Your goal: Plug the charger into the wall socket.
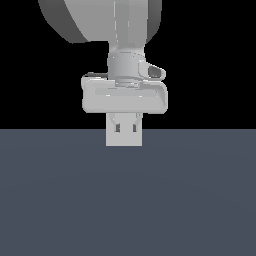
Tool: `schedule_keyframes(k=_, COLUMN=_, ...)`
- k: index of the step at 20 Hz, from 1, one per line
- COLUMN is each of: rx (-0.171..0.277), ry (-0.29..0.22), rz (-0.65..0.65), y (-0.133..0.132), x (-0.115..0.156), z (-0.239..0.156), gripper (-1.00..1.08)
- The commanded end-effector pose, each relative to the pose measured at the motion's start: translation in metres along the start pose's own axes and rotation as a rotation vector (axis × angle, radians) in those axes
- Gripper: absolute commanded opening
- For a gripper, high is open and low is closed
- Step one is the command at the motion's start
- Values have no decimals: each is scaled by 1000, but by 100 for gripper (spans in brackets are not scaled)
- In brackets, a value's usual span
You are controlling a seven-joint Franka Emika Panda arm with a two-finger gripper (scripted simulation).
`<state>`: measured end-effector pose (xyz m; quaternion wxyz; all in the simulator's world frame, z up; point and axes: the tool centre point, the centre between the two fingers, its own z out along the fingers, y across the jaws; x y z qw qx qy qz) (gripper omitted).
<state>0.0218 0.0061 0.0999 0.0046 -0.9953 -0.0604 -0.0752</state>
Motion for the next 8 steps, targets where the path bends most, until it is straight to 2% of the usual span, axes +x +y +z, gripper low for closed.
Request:
schedule_keyframes(k=1, rx=0, ry=0, rz=0, y=0, x=8, z=1, gripper=-100)
schedule_keyframes(k=8, rx=0, ry=0, rz=0, y=0, x=15, z=2, gripper=-100)
